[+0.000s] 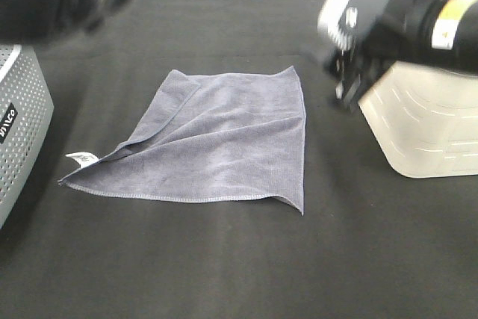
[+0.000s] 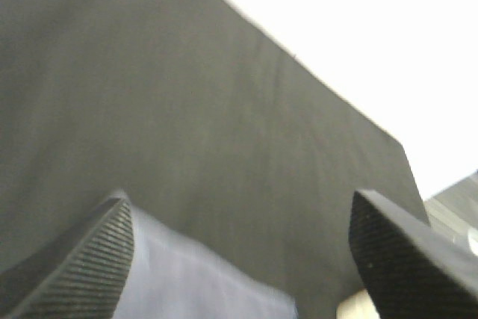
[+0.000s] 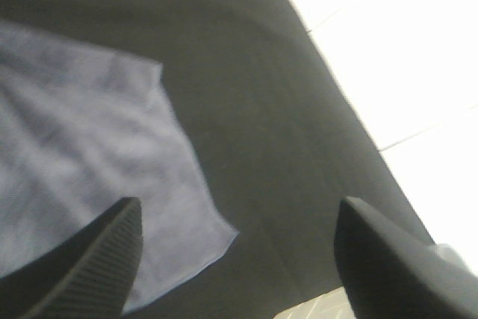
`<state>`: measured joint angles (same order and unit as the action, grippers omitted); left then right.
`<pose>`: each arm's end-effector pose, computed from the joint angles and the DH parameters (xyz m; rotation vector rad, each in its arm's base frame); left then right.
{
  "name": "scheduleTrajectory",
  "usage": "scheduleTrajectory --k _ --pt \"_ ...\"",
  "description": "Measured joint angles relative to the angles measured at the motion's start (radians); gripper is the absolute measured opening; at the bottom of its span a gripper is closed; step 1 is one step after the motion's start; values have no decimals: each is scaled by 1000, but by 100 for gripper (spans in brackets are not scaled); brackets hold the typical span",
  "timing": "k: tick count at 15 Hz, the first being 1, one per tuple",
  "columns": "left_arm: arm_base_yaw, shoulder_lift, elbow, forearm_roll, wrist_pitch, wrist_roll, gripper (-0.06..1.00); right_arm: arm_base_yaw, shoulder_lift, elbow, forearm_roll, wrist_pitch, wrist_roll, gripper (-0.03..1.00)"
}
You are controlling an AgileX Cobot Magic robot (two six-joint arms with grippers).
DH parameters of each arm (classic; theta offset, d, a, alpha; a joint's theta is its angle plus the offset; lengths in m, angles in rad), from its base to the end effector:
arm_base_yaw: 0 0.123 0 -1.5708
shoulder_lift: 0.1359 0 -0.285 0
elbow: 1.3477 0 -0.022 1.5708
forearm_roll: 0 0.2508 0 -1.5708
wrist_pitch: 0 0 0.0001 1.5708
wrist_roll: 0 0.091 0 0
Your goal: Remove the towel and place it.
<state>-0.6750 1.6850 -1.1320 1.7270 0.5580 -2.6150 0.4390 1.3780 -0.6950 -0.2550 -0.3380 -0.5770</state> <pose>0.3240 -0.1982 0.2782 -0.5369 1.8394 -0.5135 0.2603 0.1306 0.2609 -1.1300 1.4545 -0.1888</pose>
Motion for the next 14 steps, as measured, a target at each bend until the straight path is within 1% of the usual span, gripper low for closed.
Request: scheduleTrajectory --k 1,2,3,4,6,7,8,9,10,11,12,13,14 --pt "0 0 -57 1 46 142 74 0 0 -38 82 -1 0 71" --pt "0 1 -89 1 68 229 74 0 0 -62 130 -1 0 71" --pt "0 1 -155 1 100 395 74 0 0 -105 218 -2 0 71" --pt "17 0 -263 8 106 781 74 0 1 -199 415 -2 0 71" --pt "54 -2 -340 -3 75 1062 74 -7 4 -310 654 40 -5 71" --pt "82 -2 -374 -54 52 1214 74 -20 12 -379 782 101 -19 71" --pt "109 -2 -410 -140 33 1372 74 -39 26 -446 879 177 -39 71" --pt "141 -2 -452 -277 25 1572 74 -66 46 -513 933 278 -54 71" --pt "173 -2 -496 -442 30 1767 74 -90 67 -588 957 377 -58 71" --pt "211 -2 -552 -660 55 1988 74 -114 94 -663 959 496 -58 71" --pt "261 -2 -608 -873 97 2175 74 -134 122 -733 955 602 -50 71" --pt "319 -1 -672 -1101 159 2350 74 -155 155 -805 931 711 -11 71" --pt "373 2 -727 -1272 226 2460 74 -172 197 -882 881 807 71 71"
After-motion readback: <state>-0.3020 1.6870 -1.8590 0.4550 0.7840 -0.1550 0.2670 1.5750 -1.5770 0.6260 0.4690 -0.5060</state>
